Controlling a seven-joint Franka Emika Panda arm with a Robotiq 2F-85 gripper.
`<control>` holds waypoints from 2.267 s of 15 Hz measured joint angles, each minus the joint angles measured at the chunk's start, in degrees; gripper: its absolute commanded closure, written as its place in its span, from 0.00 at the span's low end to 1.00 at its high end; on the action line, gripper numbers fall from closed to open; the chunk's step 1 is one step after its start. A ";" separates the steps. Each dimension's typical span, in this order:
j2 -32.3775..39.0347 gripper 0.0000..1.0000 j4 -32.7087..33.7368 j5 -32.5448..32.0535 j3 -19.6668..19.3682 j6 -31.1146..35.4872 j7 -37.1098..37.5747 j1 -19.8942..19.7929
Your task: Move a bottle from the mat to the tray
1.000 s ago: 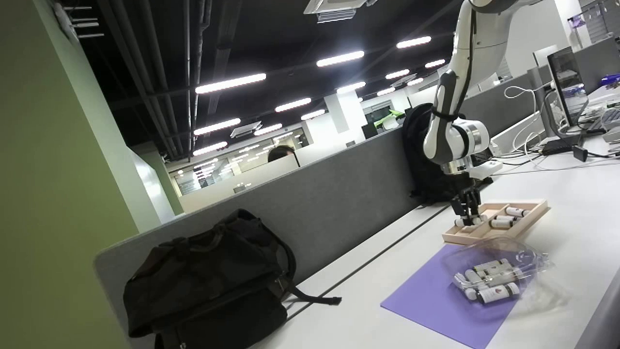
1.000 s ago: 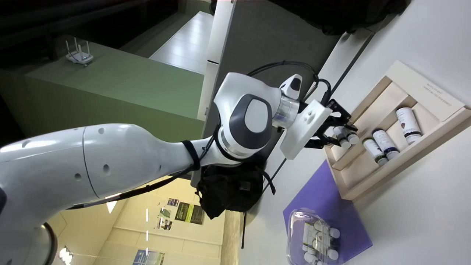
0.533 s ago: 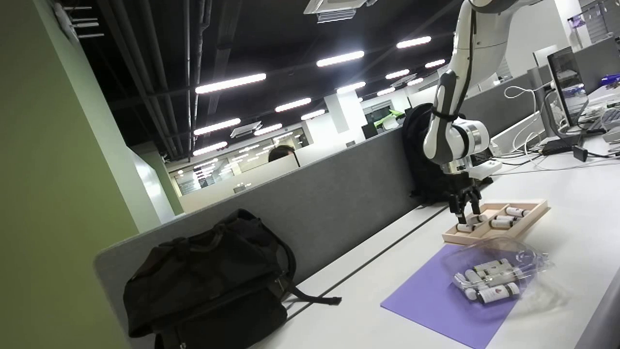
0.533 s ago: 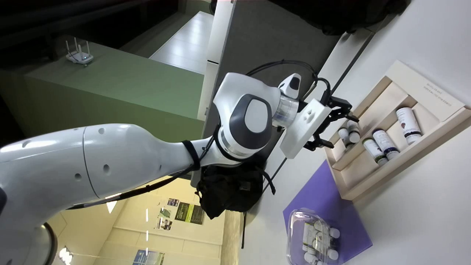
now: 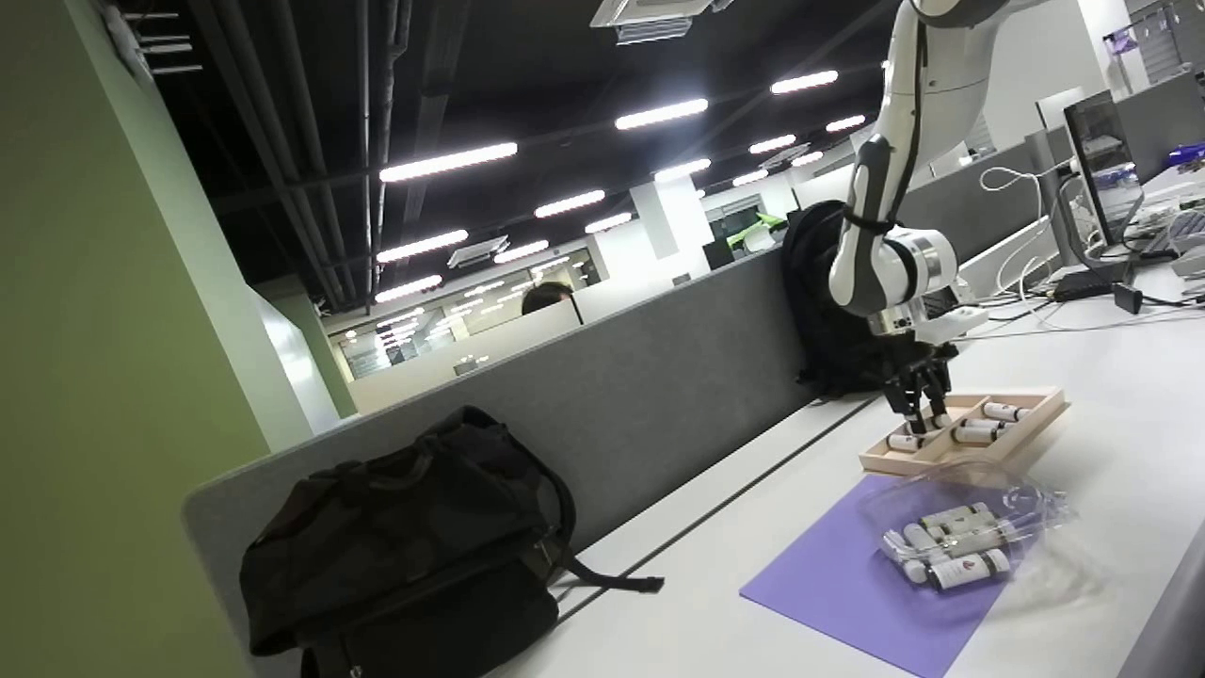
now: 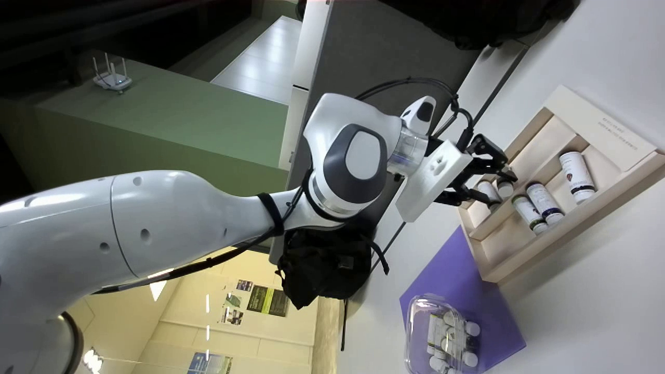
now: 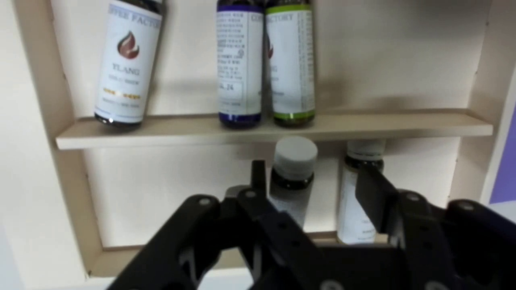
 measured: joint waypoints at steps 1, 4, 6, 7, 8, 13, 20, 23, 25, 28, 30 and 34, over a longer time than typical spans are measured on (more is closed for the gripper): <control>0.00 0.69 0.28 -0.32 -0.97 -1.03 1.61 0.44; 0.00 0.87 1.16 -0.59 -3.17 -3.48 4.88 1.51; 0.00 0.89 1.54 -0.58 -3.63 -3.96 5.40 1.61; 0.00 0.89 1.56 -0.58 -3.66 -3.91 5.41 1.60; 0.03 0.89 1.56 -0.58 -3.65 -3.62 5.40 1.61; 0.43 0.88 1.28 -0.64 -3.49 -0.77 5.21 1.94; 0.61 0.09 0.78 -0.66 -2.89 1.01 4.98 1.97; -0.11 0.00 0.90 -0.67 -2.67 1.02 4.99 2.13; -1.04 0.29 1.11 -0.67 -2.68 1.02 4.99 2.29; -2.43 0.32 1.17 -0.67 -2.76 0.98 4.99 2.31; -2.64 0.46 1.17 -0.67 -2.90 1.11 5.00 2.28; -2.36 0.70 1.14 -0.62 -2.95 1.26 5.01 2.14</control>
